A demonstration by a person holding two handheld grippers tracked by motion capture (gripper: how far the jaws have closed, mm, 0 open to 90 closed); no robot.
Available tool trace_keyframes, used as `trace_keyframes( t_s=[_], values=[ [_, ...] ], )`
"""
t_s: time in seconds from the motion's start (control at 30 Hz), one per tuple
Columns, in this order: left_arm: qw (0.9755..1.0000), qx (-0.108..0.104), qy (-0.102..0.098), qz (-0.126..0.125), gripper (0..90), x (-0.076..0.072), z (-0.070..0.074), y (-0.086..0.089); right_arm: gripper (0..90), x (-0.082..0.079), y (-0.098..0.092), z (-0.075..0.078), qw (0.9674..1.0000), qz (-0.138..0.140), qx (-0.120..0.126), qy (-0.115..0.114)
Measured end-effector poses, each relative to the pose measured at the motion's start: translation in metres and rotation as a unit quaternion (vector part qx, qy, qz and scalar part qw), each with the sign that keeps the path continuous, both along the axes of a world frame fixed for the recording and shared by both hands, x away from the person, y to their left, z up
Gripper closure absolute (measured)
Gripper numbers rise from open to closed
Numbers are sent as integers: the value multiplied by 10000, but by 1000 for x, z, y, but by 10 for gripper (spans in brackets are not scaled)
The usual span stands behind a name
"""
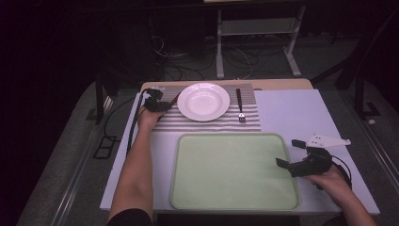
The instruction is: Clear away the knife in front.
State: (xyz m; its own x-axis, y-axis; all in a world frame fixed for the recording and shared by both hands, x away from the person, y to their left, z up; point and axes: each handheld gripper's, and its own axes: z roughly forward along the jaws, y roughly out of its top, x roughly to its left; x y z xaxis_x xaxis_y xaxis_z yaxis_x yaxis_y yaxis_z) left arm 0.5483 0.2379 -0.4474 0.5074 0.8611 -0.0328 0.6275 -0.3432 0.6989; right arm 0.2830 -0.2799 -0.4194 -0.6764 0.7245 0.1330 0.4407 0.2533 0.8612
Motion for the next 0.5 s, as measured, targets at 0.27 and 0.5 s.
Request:
trace_keyframes(
  t_s=[0.27,0.5],
  values=[
    [10000,7,25,24,772,0,0,0,0,0,0,0,10000,2,-15,9],
    [9998,-138,154,77,775,2,2,2,0,0,-1,0,10000,-18,-1,4]
  ],
)
